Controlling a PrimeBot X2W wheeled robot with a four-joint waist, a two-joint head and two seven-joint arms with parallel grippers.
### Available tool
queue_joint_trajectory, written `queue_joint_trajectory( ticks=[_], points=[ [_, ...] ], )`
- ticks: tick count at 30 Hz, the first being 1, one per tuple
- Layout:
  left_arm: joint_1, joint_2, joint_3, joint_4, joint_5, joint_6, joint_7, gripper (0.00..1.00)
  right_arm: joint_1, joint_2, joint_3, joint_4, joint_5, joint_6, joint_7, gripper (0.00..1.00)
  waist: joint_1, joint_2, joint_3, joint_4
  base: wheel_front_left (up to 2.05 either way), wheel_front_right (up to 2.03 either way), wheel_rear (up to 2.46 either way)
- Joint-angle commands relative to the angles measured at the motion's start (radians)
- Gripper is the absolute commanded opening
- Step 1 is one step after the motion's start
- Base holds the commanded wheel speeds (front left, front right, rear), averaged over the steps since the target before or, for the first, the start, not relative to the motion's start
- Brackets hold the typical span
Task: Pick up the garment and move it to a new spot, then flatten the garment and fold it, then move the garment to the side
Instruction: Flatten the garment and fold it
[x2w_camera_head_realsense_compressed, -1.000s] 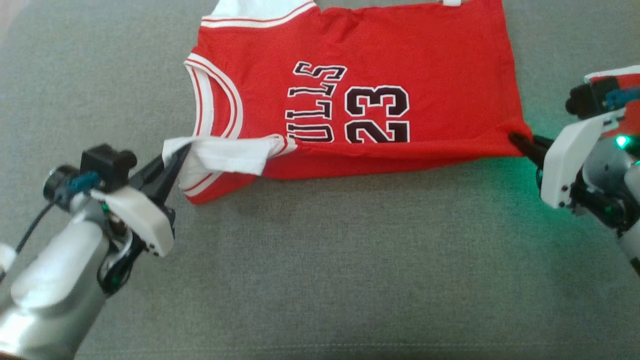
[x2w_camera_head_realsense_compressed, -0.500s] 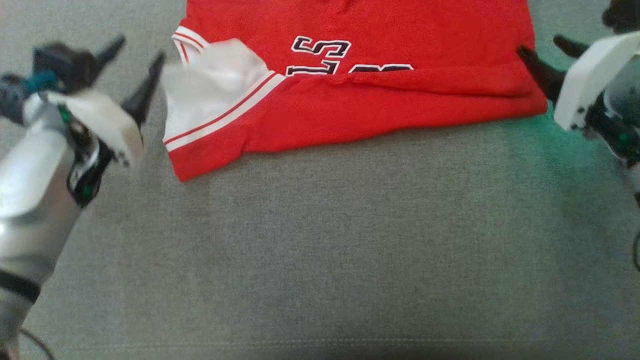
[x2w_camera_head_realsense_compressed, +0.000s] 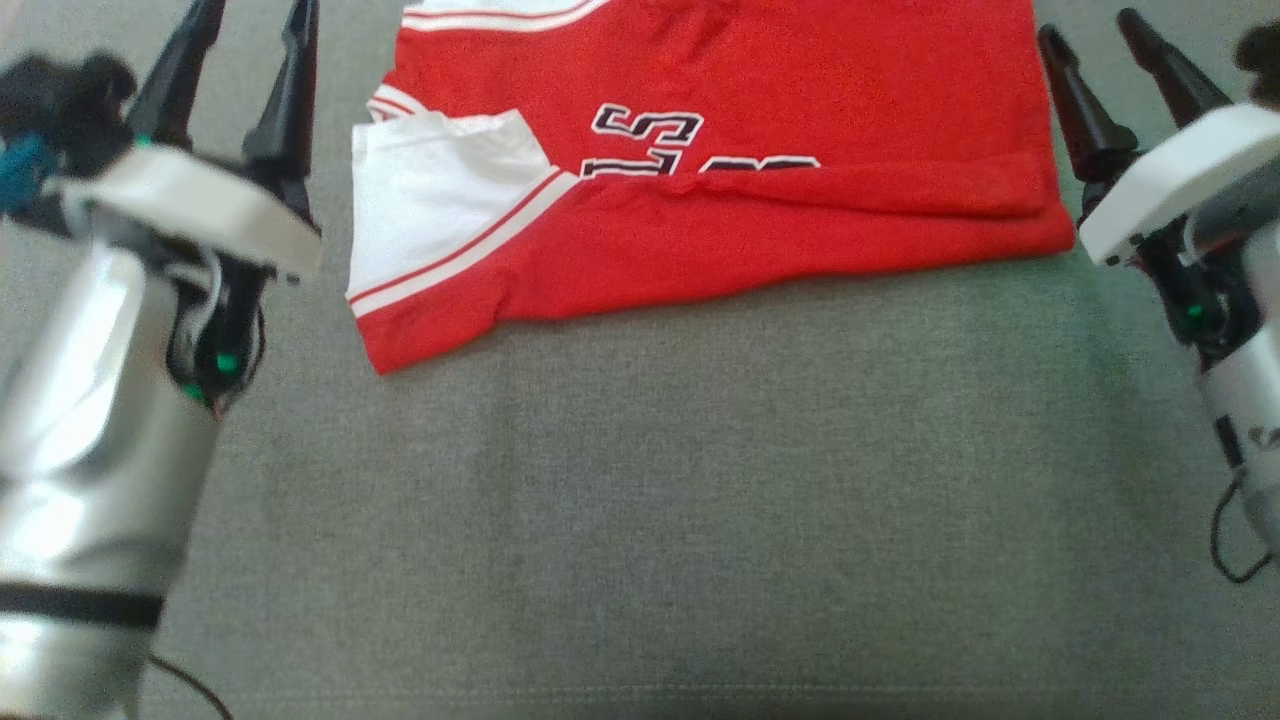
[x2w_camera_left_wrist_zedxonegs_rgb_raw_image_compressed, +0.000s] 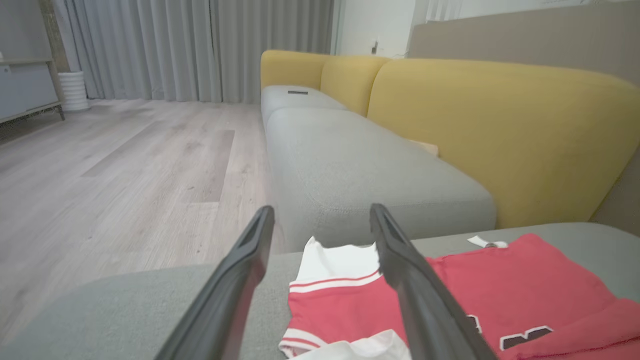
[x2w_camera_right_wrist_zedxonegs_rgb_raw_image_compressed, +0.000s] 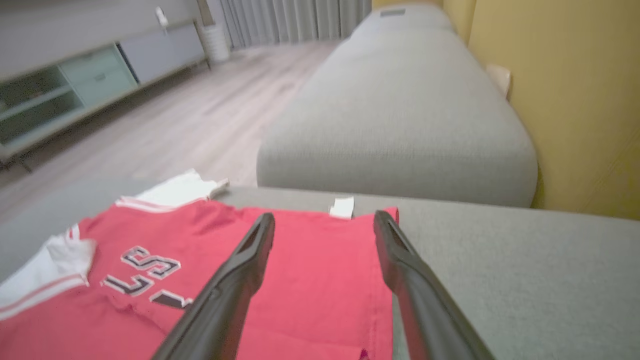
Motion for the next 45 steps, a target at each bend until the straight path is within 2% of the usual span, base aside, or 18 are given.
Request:
queue_joint_trajectory(
  ticks=[1,8,13,18,23,31,37,45],
  points=[
    [0.002,0.030,0.065,-0.046,0.014,0.006,-0.005,1.00,0.012,0.003,-0.012,-0.034,-0.012,-0.001,-0.035,1.00,0.0000,0.0000,-0.023,-0.005,0.00,0.00,0.00],
    [0.233,-0.098,0.278,-0.240,0.118,-0.002,-0.005,1.00,0.139,0.095,-0.117,-0.080,-0.073,-0.001,-0.245,1.00,0.0000,0.0000,-0.101,-0.016,0.00,0.00,0.00],
    [0.382,-0.211,0.391,-0.328,0.176,-0.018,-0.005,1.00,0.275,0.167,-0.180,-0.131,-0.155,-0.001,-0.289,1.00,0.0000,0.0000,-0.142,-0.024,0.00,0.00,0.00],
    [0.496,-0.274,0.449,-0.348,0.225,-0.035,-0.005,1.00,0.398,0.271,-0.265,-0.158,-0.242,-0.001,-0.303,1.00,0.0000,0.0000,-0.169,-0.037,0.00,0.00,0.00],
    [0.560,-0.296,0.485,-0.336,0.255,-0.043,-0.005,1.00,0.473,0.341,-0.294,-0.182,-0.346,-0.001,-0.308,1.00,0.0000,0.0000,-0.171,-0.055,0.00,0.00,0.00],
    [0.545,-0.301,0.493,-0.281,0.307,-0.049,-0.005,1.00,0.473,0.371,-0.314,-0.221,-0.380,-0.001,-0.310,1.00,0.0000,0.0000,-0.138,-0.074,0.00,0.00,0.00],
    [0.500,-0.302,0.494,-0.162,0.341,-0.043,-0.005,1.00,0.463,0.375,-0.315,-0.241,-0.387,-0.001,-0.310,1.00,0.0000,0.0000,-0.109,-0.086,0.00,0.00,0.00],
    [0.385,-0.277,0.486,0.110,0.395,0.000,-0.005,1.00,0.447,0.378,-0.319,-0.260,-0.395,-0.001,-0.301,1.00,0.0000,0.0000,-0.068,-0.106,0.00,0.00,0.00]
  ],
)
